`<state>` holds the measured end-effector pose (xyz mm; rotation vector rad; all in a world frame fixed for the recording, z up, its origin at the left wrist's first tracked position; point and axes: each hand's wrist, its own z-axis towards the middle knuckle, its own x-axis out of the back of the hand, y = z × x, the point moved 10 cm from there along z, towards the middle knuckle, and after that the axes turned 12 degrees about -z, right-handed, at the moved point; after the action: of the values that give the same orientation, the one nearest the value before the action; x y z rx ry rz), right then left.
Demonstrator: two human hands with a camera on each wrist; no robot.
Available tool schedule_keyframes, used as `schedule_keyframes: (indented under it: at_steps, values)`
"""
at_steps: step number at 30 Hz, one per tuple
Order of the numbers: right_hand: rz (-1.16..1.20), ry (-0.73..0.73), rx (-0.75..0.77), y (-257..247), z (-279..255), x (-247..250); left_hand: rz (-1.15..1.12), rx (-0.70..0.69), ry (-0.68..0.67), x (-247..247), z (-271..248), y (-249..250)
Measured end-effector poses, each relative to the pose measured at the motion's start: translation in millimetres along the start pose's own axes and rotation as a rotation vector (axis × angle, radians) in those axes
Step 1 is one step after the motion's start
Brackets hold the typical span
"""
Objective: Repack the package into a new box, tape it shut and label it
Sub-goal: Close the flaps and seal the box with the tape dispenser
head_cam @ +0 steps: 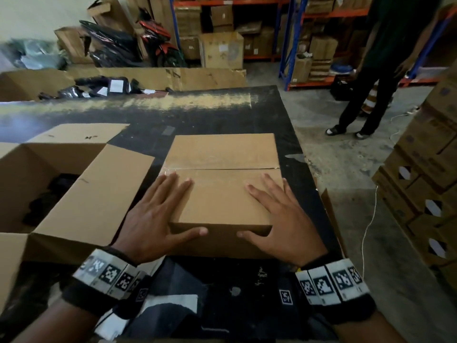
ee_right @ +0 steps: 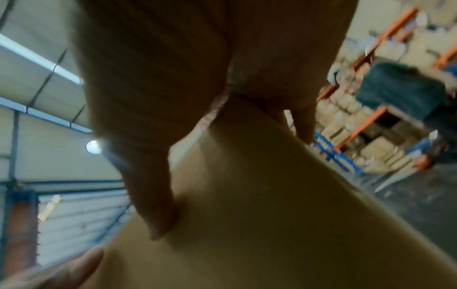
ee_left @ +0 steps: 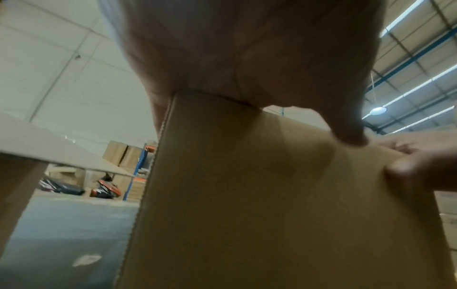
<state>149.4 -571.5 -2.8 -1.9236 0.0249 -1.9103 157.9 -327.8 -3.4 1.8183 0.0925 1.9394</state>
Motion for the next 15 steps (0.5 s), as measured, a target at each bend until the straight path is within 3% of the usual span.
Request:
schedule_keyframes:
  at_steps: [4, 9, 11, 14, 15]
  values:
    - [-0.028, 0.023, -0.087, -2.4, -4.7, -5.6, -0.039, -0.073, -0.039, -0.7, 13.1, -6.6]
    - [-0.104, -0.015, -0.194, -39.2, -18.2, -14.5, -0.061, -0.136, -0.218, 4.6, 53.4, -32.3]
    - [-0.098, -0.035, -0.146, -62.4, -24.0, -17.2, -0.075, -0.121, -0.131, 21.9, 62.8, -40.8]
    - [-0.073, -0.095, -0.025, -89.8, -28.5, -17.8, -0.203, -0.163, 0.164, 47.8, 50.1, -32.1]
    - [-0.082, -0.103, -0.020, -90.3, -26.8, -13.9, -0.278, -0.198, 0.200, 46.0, 40.7, -21.6]
